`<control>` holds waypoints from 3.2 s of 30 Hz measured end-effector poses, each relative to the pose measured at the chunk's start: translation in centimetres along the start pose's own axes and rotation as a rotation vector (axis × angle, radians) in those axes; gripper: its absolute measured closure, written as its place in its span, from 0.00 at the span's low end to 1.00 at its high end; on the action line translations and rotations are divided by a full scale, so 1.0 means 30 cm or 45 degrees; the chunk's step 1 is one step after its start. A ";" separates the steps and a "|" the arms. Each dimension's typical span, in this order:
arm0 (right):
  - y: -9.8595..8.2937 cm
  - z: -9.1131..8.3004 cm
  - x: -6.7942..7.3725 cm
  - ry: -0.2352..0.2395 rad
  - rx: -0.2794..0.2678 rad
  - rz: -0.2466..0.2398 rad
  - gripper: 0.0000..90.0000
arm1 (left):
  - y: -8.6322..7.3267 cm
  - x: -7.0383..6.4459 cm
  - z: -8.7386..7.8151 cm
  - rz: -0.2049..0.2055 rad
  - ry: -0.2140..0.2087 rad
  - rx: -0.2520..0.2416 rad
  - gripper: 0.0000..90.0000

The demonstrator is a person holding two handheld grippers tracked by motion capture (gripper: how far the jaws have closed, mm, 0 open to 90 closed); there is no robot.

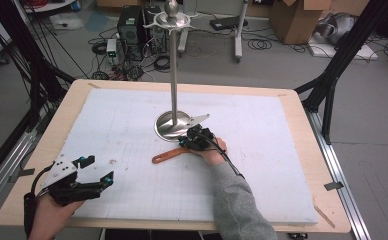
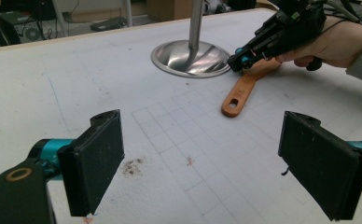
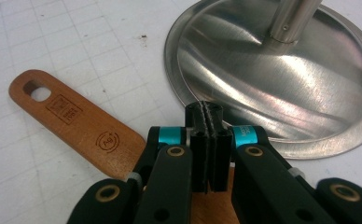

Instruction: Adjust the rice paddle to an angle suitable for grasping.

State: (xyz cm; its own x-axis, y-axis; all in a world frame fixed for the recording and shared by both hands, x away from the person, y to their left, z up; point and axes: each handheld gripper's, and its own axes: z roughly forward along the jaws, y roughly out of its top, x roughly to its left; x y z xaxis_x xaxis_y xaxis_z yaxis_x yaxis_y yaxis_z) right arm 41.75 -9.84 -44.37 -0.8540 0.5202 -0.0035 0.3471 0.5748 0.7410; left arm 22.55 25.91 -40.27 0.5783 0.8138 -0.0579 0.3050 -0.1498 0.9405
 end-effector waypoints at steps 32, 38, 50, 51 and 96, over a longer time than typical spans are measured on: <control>-0.037 -0.051 -0.039 -0.003 0.042 0.084 1.00 | 0.000 -0.001 0.021 0.011 -0.013 0.017 0.16; -0.050 -0.066 -0.041 -0.020 0.043 0.096 1.00 | 0.003 -0.003 0.037 0.015 -0.022 0.022 0.16; -0.080 -0.102 -0.060 -0.042 0.050 0.117 1.00 | 0.015 -0.009 0.064 0.026 -0.047 0.025 0.16; -0.084 -0.109 -0.060 -0.037 0.058 0.133 1.00 | 0.017 -0.011 0.071 0.029 -0.056 0.025 0.16; -0.177 -0.226 -0.124 -0.155 0.095 0.158 1.00 | 0.047 -0.040 0.167 0.067 -0.132 0.052 0.16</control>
State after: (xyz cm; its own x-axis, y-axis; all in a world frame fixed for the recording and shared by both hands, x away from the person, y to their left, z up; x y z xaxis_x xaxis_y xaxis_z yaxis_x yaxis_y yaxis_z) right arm 40.45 -19.12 -43.73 -0.7511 0.6601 0.0003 0.4785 0.5442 0.6892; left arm 26.08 21.91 -40.55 0.6688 0.7421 -0.0449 0.3014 -0.2154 0.9289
